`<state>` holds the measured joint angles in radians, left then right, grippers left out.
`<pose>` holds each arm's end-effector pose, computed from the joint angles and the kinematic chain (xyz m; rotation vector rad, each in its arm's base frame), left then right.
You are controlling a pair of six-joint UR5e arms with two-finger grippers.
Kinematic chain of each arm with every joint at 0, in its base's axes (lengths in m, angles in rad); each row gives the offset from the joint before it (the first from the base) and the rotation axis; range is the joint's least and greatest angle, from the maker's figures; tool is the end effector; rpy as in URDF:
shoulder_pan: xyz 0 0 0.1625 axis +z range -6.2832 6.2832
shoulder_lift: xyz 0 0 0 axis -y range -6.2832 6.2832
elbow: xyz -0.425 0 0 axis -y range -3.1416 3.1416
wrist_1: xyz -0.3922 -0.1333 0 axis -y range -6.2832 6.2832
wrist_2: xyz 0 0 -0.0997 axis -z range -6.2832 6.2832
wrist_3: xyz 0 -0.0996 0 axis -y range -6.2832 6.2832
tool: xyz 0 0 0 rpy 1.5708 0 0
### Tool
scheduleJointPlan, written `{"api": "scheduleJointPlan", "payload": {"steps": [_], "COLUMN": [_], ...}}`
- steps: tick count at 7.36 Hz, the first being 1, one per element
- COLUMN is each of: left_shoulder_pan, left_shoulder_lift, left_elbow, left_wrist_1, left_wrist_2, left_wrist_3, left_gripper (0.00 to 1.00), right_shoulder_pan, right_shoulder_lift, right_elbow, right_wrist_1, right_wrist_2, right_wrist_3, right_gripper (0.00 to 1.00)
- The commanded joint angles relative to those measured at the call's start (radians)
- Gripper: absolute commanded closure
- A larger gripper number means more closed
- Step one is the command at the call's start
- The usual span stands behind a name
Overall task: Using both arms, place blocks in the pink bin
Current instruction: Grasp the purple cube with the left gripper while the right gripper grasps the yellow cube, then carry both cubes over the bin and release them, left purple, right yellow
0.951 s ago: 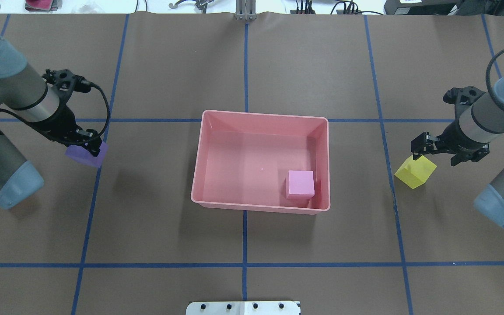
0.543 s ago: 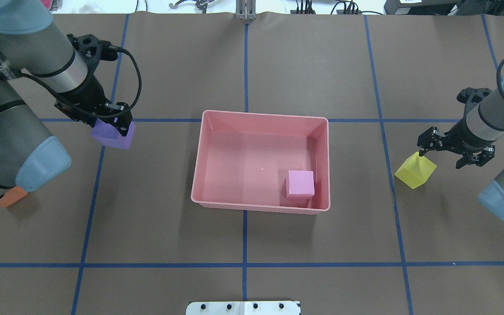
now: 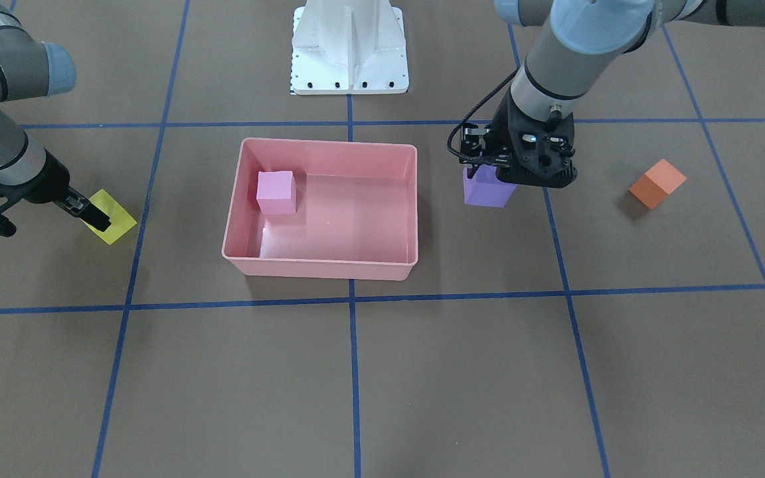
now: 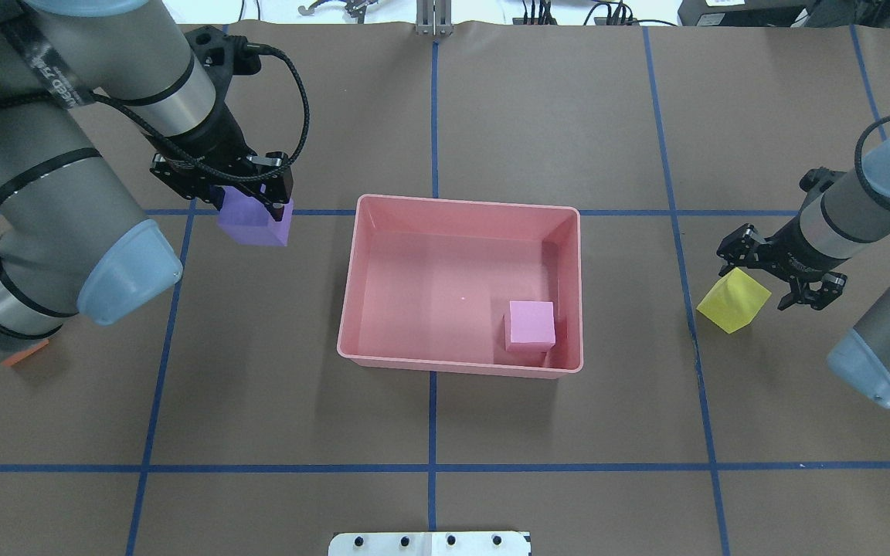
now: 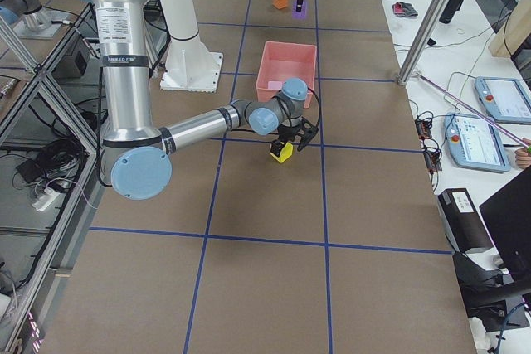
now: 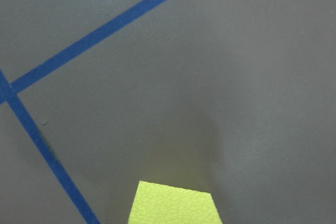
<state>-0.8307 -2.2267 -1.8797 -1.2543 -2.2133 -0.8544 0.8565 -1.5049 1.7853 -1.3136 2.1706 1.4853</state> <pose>0.3571 -0.5002 0.1803 -0.0062 0.8791 0.1013 -0.2907 -0.4529 0.4976 -0.2887 -0.7398 0.5697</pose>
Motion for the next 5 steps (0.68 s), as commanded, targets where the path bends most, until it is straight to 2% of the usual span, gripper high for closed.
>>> {"api": "scheduleJointPlan", "payload": {"steps": [1,2,3,4,5], "left_shoulder_pan": [0.025,0.033,0.036,0.039,0.056], "left_shoulder_lift": [-0.022,-0.027,-0.027,-0.031,-0.054], "left_elbow": [0.004,0.007,0.008,0.017,0.034], "left_wrist_1": [0.0,0.0,0.0,-0.004,-0.005], "left_wrist_2": [0.003,0.004,0.004,0.004,0.004], "left_wrist_3": [-0.053,-0.066,-0.066,-0.077,-0.104], "left_gripper": [1.0,1.0,1.0,1.0,1.0], "right_shoulder_pan": [-0.033,-0.037,-0.039,-0.042,-0.042], "right_shoulder_lift": [-0.008,-0.008,-0.009,-0.009,-0.008], "right_elbow": [-0.001,-0.001,-0.001,-0.003,-0.001], "right_wrist_1": [0.002,0.002,0.002,0.002,0.002], "right_wrist_2": [-0.005,-0.009,-0.014,-0.021,-0.023], "right_wrist_3": [0.018,0.023,0.023,0.023,0.027], "right_gripper": [0.0,0.01,0.19,0.46,0.8]}}
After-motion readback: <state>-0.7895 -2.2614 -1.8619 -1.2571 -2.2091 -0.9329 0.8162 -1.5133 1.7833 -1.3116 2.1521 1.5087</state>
